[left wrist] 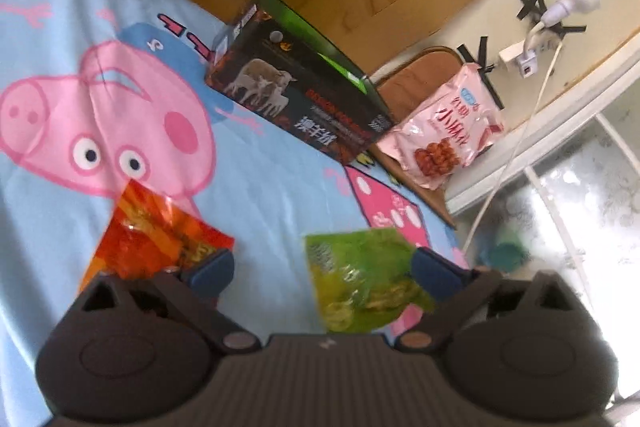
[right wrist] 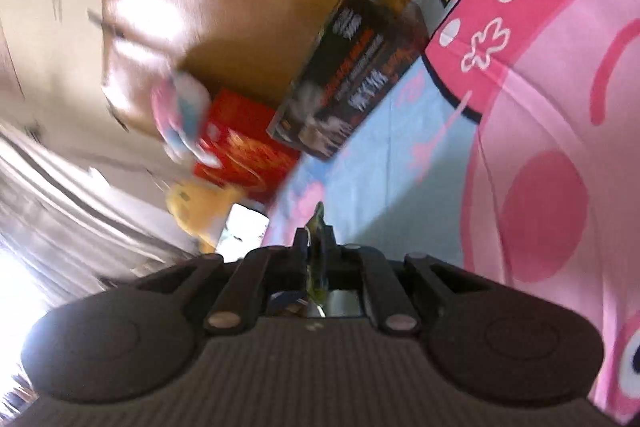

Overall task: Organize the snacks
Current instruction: 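Carry the clear green bag into the black tin box and release it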

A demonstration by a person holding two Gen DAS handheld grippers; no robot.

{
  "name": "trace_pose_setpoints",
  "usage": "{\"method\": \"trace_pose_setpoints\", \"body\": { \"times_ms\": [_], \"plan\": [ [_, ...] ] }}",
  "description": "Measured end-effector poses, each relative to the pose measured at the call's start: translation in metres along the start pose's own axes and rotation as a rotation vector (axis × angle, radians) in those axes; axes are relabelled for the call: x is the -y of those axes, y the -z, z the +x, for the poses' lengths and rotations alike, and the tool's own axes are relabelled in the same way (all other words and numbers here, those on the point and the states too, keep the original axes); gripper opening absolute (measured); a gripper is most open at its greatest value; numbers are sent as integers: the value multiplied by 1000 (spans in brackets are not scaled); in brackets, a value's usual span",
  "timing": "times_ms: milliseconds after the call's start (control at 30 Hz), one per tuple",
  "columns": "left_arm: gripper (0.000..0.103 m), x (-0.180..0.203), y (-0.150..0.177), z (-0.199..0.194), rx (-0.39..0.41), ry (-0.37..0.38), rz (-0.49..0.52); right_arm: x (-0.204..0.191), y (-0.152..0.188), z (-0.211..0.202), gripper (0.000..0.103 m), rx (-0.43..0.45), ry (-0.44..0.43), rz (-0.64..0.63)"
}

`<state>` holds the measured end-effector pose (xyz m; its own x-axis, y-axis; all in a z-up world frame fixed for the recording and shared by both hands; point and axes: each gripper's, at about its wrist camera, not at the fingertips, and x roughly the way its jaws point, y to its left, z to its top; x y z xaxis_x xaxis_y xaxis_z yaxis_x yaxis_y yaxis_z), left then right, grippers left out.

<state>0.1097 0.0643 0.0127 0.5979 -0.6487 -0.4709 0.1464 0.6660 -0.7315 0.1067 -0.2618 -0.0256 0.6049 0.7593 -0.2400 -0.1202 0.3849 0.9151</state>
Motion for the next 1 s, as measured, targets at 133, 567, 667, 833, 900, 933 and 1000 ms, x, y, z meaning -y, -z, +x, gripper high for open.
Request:
{"method": "trace_pose_setpoints", "body": {
  "times_ms": [133, 567, 667, 833, 900, 933, 1000],
  "plan": [
    [84, 1, 0, 13, -45, 104, -44, 5, -11, -7, 8, 24, -120, 105],
    [30, 82, -120, 76, 49, -68, 275, -70, -95, 39, 6, 136, -9, -261],
    [40, 90, -144, 111, 76, -179, 336, -85, -118, 66, 7, 201, 102, -397],
    [49, 82, -153, 141, 85, -285, 352, -92, -116, 116, 13, 300, 399, -746],
    [49, 78, -146, 128, 106, -259, 355, -88, -108, 114, 13, 328, 434, -797],
    [49, 77, -143, 120, 118, -260, 361, -85, -106, 106, 13, 341, 409, -779],
    [49, 72, -134, 99, 137, -237, 357, -80, -98, 93, 13, 362, 389, -753]
  ]
}}
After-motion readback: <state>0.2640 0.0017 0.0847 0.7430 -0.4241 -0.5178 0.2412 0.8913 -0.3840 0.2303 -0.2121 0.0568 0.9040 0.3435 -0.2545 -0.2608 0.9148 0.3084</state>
